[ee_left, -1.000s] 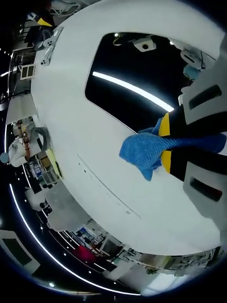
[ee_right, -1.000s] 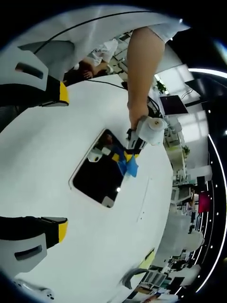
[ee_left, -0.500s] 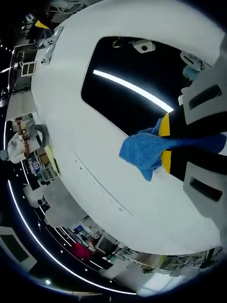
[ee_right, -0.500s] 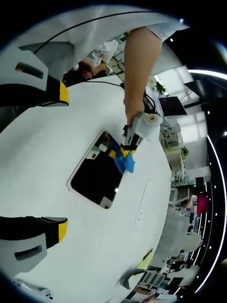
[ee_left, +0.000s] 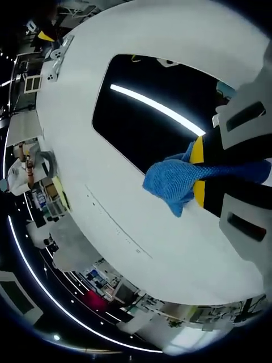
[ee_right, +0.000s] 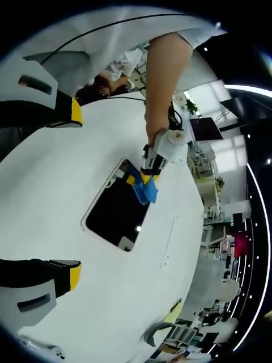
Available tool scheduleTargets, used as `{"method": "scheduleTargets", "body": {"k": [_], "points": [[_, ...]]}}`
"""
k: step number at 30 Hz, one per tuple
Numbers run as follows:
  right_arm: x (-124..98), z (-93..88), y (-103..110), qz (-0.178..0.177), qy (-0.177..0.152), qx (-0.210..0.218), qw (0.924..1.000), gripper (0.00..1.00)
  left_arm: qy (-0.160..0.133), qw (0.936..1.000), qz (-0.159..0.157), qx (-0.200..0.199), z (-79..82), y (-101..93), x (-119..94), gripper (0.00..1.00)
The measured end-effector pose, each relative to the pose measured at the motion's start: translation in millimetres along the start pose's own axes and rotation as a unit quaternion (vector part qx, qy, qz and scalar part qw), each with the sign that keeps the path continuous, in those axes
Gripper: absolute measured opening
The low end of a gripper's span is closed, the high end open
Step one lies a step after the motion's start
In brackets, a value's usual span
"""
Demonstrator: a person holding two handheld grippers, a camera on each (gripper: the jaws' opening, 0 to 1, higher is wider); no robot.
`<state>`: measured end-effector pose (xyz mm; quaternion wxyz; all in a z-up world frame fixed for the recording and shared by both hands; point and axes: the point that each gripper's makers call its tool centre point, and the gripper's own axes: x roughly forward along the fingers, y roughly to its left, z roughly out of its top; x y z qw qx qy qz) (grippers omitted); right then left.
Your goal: Wipe the mirror surface with the cleaning cloth until all visible marks leave the cleaned area.
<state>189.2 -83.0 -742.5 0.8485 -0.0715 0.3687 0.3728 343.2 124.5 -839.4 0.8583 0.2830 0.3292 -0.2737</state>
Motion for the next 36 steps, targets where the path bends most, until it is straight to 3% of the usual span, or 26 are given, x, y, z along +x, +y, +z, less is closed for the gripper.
{"method": "scheduleTargets", "body": {"k": [36], "points": [[-4.6,6.3,7.4,0.000,-0.018,-0.005,0.9998,0.97,0.009,1.0000,-0.002,0.002,-19.7,-25.2,-26.3,0.04]]}}
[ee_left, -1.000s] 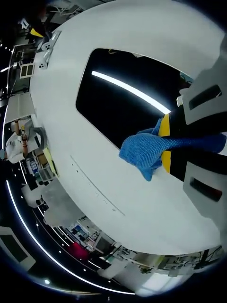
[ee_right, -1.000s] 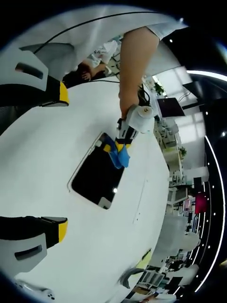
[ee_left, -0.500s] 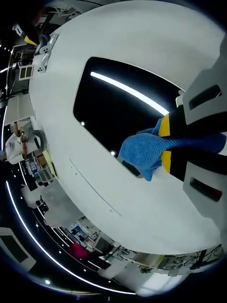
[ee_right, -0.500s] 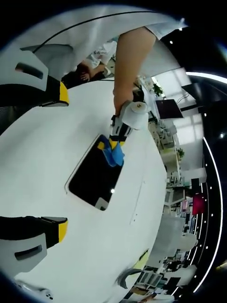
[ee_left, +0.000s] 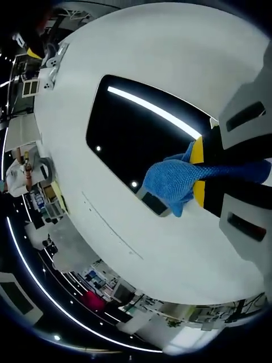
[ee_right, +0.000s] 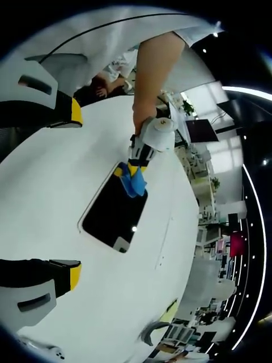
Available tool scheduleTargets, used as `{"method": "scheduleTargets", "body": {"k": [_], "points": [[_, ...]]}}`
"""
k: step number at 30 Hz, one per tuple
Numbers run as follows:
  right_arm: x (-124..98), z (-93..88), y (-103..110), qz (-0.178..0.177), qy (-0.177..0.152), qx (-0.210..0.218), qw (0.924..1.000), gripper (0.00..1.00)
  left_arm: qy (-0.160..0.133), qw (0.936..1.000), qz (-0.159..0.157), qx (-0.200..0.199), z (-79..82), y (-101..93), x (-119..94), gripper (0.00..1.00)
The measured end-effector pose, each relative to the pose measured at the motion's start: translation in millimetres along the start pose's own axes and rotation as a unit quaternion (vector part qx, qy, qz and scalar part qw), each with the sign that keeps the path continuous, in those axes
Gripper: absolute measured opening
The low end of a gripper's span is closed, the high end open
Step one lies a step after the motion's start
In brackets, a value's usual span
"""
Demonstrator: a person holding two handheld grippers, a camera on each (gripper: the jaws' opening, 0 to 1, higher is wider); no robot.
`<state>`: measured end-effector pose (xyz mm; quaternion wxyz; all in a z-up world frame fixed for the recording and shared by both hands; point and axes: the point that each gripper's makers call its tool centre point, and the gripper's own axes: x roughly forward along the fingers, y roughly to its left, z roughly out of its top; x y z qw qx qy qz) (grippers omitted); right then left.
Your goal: Wipe the mirror surface with the cleaning cloth until all visible marks leave the cleaned area.
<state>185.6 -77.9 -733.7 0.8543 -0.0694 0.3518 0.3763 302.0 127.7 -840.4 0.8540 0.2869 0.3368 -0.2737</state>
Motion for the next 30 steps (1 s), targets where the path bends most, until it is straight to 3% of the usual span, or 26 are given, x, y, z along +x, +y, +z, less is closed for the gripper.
{"method": "scheduleTargets", "body": {"k": [30], "points": [[-2.3,5.2,4.0,0.004,-0.004,-0.005,1.0000,0.97,0.001,1.0000,0.001,-0.008,-7.3,-10.0,-10.8,0.04]]}}
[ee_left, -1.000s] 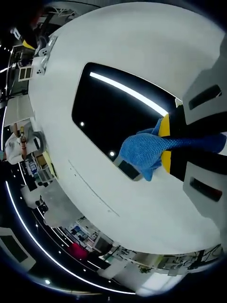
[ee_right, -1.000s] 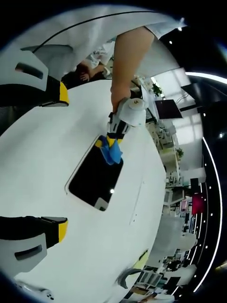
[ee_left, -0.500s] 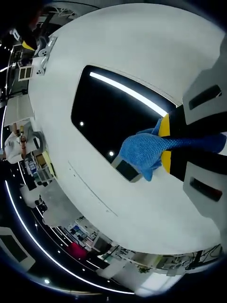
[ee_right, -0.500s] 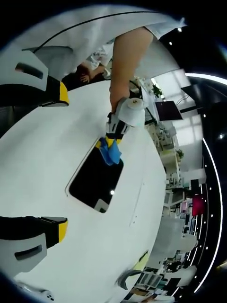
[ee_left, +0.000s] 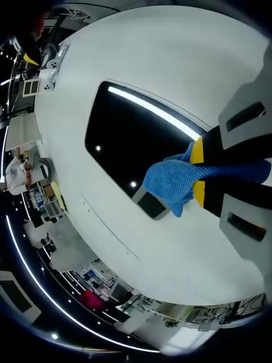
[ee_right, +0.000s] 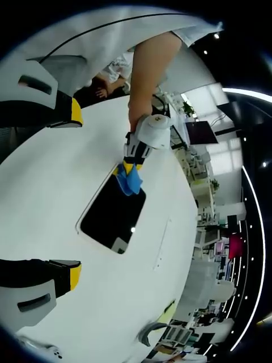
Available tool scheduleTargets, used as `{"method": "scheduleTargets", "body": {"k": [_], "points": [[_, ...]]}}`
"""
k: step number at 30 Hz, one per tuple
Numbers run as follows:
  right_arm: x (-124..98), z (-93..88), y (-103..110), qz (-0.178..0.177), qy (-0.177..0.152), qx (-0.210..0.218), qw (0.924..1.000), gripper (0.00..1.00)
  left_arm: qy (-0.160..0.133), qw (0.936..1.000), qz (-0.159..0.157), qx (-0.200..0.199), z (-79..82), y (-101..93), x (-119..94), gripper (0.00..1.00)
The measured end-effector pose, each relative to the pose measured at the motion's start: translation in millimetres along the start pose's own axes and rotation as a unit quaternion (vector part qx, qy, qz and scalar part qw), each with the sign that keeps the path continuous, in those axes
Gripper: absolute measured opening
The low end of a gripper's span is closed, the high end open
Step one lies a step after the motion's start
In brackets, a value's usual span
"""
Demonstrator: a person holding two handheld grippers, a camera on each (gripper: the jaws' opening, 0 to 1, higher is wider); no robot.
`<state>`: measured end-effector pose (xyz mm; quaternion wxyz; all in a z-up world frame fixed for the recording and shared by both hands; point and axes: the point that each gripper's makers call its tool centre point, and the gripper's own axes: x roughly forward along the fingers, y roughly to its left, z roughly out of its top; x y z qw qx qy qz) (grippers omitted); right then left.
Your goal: Wipe the mirror surface with the cleaning cloth until all visible marks leave the cleaned area.
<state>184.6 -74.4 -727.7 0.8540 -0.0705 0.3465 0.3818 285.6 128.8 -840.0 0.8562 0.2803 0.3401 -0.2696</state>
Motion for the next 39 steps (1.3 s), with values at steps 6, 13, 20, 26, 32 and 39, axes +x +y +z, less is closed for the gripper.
{"method": "scheduleTargets", "body": {"k": [6,13,20,26,32,39], "points": [[0.2,0.2,-0.4,-0.001,-0.001,0.002,1.0000,0.97,0.000,1.0000,-0.001,0.002,-0.4,-1.2,-1.2,0.04],[-0.2,-0.6,-0.1,-0.002,0.001,0.000,1.0000,0.97,-0.001,1.0000,0.002,-0.001,-1.5,-2.3,-2.4,0.04],[0.6,-0.1,-0.2,-0.002,0.000,0.001,1.0000,0.97,0.000,1.0000,-0.002,-0.001,-2.7,-3.8,-3.6,0.04],[2.2,0.9,1.6,0.000,0.000,-0.001,1.0000,0.97,-0.001,1.0000,-0.001,-0.004,-4.2,-5.1,-5.3,0.04],[2.8,0.8,2.0,0.001,0.000,0.001,1.0000,0.97,0.000,1.0000,-0.002,-0.002,-4.5,-6.3,-6.3,0.04],[3.3,1.8,2.6,0.002,-0.001,0.000,1.0000,0.97,-0.001,1.0000,-0.002,-0.002,-4.7,-6.3,-6.2,0.04]]}}
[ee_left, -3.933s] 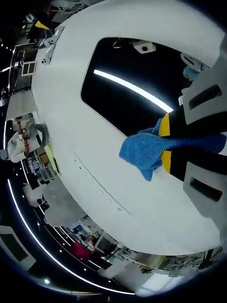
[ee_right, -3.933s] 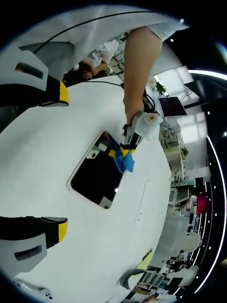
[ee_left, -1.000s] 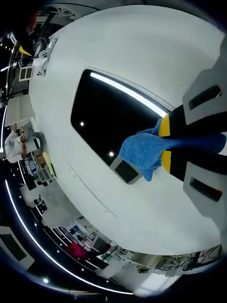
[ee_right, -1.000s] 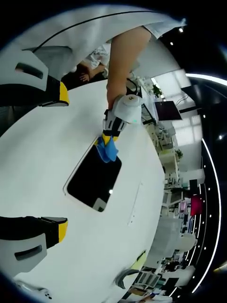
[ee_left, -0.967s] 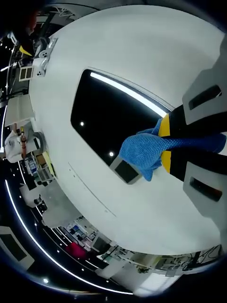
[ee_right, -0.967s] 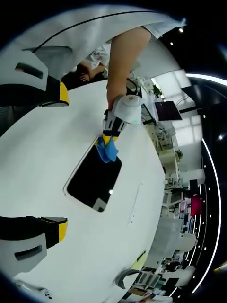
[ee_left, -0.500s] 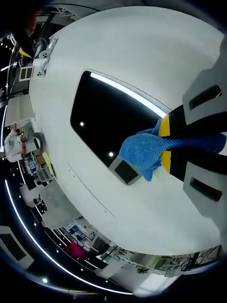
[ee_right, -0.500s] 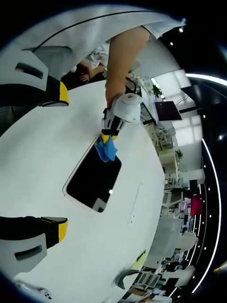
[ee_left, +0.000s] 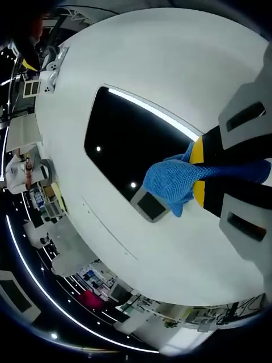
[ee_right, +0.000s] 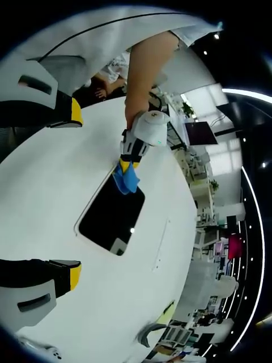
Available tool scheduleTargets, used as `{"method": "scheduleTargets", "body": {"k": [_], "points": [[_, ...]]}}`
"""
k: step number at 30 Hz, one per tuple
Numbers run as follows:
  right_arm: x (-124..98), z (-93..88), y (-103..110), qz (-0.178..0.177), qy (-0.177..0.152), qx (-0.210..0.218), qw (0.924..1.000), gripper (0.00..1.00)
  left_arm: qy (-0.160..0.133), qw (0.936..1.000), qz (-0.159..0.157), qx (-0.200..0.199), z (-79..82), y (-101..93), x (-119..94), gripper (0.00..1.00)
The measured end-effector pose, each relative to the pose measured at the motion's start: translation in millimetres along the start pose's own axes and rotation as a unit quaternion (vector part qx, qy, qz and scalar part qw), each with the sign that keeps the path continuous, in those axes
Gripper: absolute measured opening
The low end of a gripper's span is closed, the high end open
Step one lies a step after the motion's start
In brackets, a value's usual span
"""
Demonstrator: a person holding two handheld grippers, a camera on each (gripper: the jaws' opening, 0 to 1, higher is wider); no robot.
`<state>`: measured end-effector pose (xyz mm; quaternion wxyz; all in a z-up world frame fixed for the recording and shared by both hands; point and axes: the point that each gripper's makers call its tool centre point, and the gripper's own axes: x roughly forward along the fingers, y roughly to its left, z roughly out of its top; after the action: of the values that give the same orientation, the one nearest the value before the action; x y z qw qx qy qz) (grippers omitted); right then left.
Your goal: Wipe the mirror surface with the cleaning cloth until all visible marks leave the cleaned area.
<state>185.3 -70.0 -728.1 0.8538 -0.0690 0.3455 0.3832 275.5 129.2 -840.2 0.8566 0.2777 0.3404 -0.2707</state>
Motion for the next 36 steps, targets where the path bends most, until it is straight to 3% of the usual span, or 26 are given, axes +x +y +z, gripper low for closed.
{"method": "scheduleTargets", "body": {"k": [13,21,29,36], "points": [[-1.0,-1.7,-0.7,0.000,0.003,-0.001,1.0000,0.97,-0.001,0.9999,0.003,0.011,0.7,0.1,0.3,0.05],[-1.4,1.5,-1.1,-0.004,0.001,0.000,1.0000,0.97,-0.001,1.0000,-0.008,-0.006,2.5,2.0,0.3,0.05],[-1.0,4.1,-1.2,-0.005,0.003,-0.004,1.0000,0.97,-0.022,0.9996,0.003,-0.020,26.8,13.6,-10.2,0.05],[-1.6,3.8,-1.1,-0.004,0.003,-0.004,1.0000,0.97,-0.031,0.9992,0.008,-0.021,35.3,18.2,-11.2,0.05]]}}
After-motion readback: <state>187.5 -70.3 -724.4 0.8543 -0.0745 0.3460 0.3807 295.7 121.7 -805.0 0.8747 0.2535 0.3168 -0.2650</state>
